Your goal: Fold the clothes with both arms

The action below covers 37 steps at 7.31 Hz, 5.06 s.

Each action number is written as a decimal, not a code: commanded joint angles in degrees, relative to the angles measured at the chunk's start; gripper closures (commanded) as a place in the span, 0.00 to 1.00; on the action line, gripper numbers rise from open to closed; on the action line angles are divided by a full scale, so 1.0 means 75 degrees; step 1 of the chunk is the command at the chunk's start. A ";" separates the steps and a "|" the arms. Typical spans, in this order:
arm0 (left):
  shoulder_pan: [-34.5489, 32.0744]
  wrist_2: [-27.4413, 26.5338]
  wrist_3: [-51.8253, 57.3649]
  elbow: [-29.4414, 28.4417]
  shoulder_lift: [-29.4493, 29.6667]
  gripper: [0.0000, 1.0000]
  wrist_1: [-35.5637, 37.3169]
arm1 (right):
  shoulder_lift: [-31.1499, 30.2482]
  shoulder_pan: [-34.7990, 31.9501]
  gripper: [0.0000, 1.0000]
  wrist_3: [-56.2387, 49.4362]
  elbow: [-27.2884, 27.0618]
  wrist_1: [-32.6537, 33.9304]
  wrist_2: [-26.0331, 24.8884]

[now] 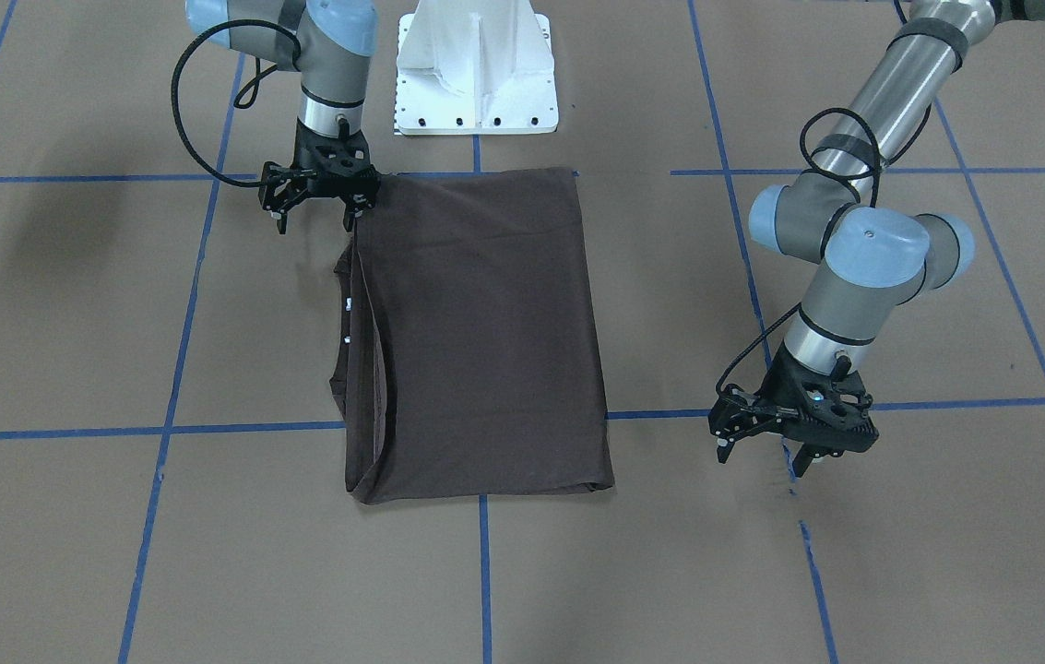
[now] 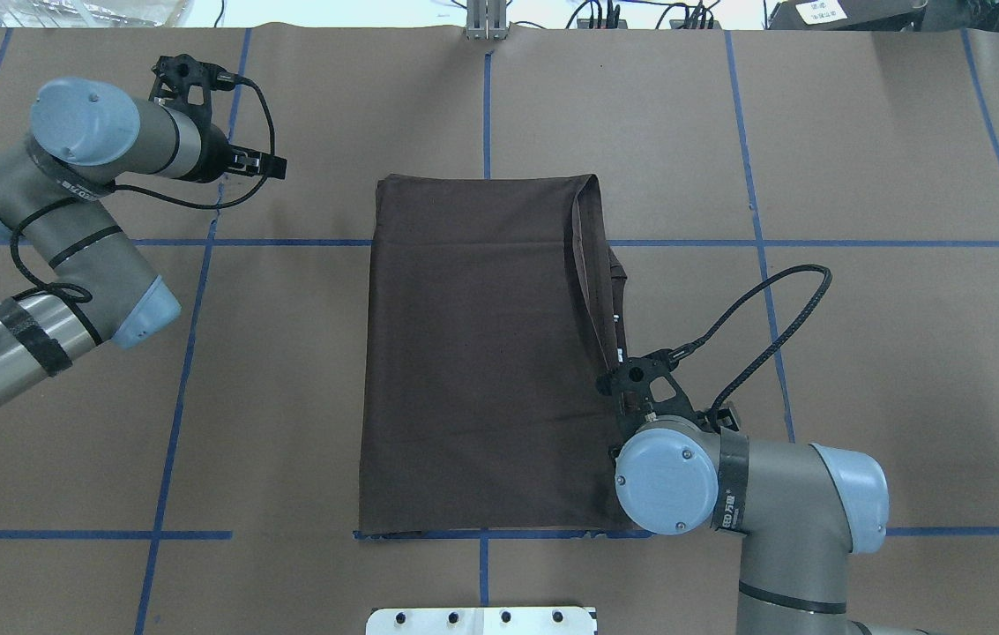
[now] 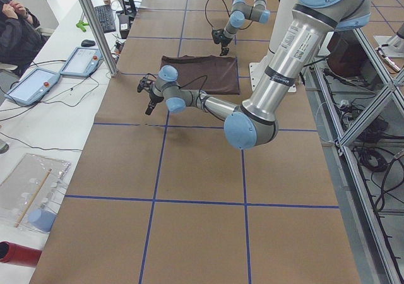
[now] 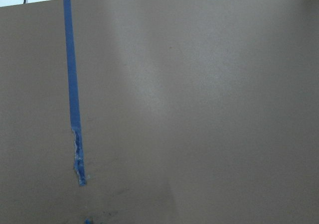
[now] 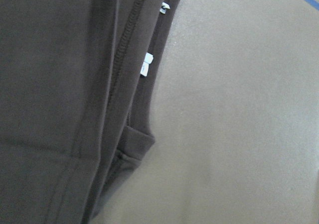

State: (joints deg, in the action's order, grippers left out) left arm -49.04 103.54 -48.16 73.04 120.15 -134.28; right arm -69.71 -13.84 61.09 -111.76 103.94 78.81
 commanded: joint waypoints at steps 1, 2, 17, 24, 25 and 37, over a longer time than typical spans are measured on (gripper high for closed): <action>0.0000 0.0000 -0.0011 0.0000 0.0000 0.00 0.0009 | -0.0010 -0.0449 0.00 -0.0152 -0.0005 -0.0089 0.0283; 0.0000 0.0000 -0.0035 0.0035 0.0000 0.00 -0.0003 | 0.0153 -0.0707 0.00 -0.0118 -0.0005 -0.0263 0.0435; 0.5671 -0.3152 -0.8133 0.4817 -0.2684 0.45 0.0536 | -0.0971 -0.0909 0.00 0.3691 -0.0790 -0.4777 0.0964; 0.5918 -0.3152 -0.8121 0.4793 -0.2625 0.43 0.0536 | -0.0983 -0.0909 0.00 0.3691 -0.0779 -0.4777 0.0882; 0.5930 -0.3152 -0.8133 0.4793 -0.2613 0.45 0.0536 | -0.0982 -0.0909 0.00 0.3691 -0.0779 -0.4777 0.0882; 0.6047 -0.3152 -0.8133 0.4770 -0.2520 1.00 0.0536 | -0.0179 0.0061 0.02 0.5758 -0.0778 -0.2903 -0.0300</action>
State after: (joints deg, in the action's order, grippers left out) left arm -3.74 79.89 -109.09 108.87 101.18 -130.25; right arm -74.45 -15.68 98.60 -117.33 73.78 78.89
